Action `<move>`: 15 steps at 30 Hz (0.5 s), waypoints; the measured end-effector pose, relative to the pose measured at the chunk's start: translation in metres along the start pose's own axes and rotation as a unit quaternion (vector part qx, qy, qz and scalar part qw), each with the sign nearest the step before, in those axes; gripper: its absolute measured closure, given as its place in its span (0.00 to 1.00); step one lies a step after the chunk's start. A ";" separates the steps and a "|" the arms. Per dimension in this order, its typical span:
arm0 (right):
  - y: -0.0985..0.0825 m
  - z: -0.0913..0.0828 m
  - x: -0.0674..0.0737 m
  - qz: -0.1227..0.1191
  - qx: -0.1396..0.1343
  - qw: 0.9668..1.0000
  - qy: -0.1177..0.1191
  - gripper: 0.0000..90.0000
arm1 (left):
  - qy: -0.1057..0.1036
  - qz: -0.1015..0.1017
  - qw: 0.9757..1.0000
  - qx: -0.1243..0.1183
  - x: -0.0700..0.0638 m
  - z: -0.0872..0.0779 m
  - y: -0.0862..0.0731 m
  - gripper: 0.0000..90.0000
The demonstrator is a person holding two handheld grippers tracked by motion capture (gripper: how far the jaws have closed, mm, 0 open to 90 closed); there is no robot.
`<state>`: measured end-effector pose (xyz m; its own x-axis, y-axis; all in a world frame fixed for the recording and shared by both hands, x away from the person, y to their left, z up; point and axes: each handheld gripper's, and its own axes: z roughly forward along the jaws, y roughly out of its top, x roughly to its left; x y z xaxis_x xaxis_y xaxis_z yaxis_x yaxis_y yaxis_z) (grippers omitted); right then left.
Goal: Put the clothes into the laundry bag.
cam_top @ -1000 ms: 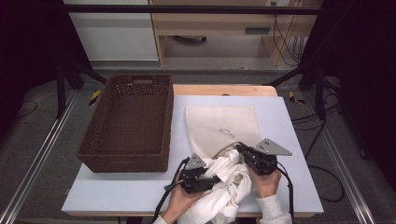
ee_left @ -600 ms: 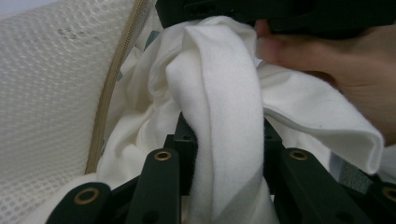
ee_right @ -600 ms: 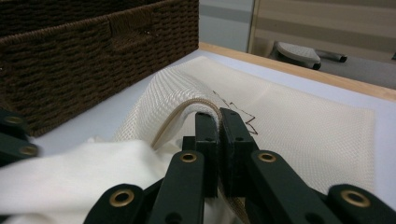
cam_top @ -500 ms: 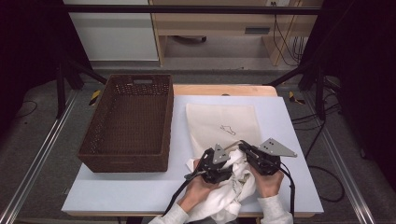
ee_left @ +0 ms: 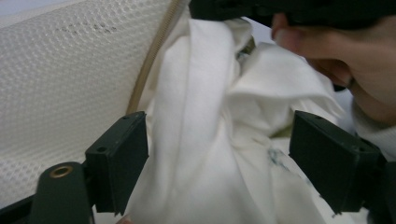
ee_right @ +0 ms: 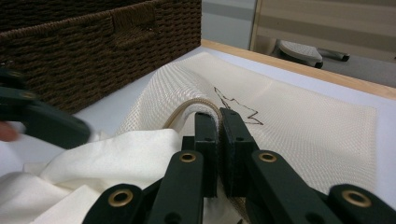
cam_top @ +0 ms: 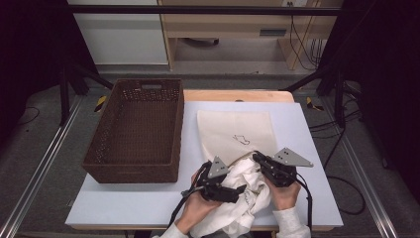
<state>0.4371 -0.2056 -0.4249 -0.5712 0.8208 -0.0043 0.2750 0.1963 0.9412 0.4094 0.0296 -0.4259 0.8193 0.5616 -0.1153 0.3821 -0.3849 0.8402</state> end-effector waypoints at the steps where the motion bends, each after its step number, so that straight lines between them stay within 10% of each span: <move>1: 0.000 0.000 0.000 0.000 0.000 1.000 0.000 0.96 | 0.000 0.001 1.000 0.001 -0.002 -0.003 -0.005 0.20; 8: -0.003 0.003 0.002 0.003 0.007 1.000 0.003 0.96 | 0.021 -0.007 0.999 0.040 -0.008 0.026 -0.030 0.17; 15: -0.003 0.004 0.003 0.005 0.009 1.000 0.003 0.96 | 0.036 -0.010 0.999 0.031 -0.008 0.019 -0.025 0.68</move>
<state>0.4376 -0.2020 -0.4291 -0.5726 0.8198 0.0079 0.2956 0.1975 0.9347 0.4019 0.0206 -0.4559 0.7794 0.6200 -0.0903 0.4246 -0.4166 0.8038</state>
